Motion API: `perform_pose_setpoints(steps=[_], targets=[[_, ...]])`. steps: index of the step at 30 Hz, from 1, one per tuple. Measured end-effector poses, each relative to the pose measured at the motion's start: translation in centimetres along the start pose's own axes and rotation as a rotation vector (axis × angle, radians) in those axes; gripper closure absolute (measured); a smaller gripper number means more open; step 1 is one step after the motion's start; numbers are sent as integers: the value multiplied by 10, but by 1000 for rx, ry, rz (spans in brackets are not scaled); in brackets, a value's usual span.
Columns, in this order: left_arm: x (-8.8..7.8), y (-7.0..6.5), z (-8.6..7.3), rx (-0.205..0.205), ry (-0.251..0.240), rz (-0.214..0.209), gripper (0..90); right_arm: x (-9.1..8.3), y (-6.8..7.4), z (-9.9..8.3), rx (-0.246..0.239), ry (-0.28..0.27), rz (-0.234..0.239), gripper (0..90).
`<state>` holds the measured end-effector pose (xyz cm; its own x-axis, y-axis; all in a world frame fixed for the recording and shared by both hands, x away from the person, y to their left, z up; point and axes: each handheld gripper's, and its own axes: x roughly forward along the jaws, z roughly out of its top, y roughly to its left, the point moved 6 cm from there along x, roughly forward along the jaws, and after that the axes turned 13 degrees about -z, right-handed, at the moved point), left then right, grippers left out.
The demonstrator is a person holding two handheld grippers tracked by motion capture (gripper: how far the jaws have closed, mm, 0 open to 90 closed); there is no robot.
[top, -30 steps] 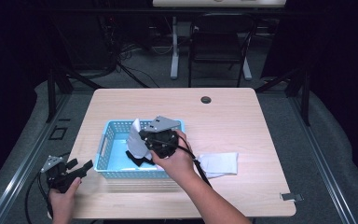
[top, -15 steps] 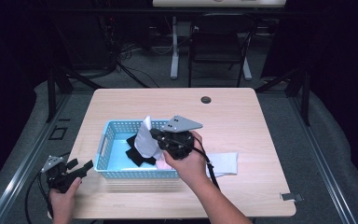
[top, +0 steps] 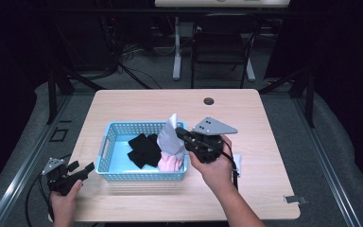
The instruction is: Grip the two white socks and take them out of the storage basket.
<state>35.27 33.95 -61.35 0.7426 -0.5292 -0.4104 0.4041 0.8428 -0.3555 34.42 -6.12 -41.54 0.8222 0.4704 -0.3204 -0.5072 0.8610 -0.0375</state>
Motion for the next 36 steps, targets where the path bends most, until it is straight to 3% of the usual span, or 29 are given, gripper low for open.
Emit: perform_pose_setpoints(steps=[7,15,24,36], targets=[[0,0,0,3,9,2,249,-21,-25,-7,22,-7,-60,893],[0,0,-1,2,3,3,249,-36,-48,-26,49,27,-117,893],[0,0,-1,1,9,4,249,-42,-59,-52,75,63,-159,893],[0,0,-1,1,10,6,249,-36,-67,-90,105,119,-197,893]])
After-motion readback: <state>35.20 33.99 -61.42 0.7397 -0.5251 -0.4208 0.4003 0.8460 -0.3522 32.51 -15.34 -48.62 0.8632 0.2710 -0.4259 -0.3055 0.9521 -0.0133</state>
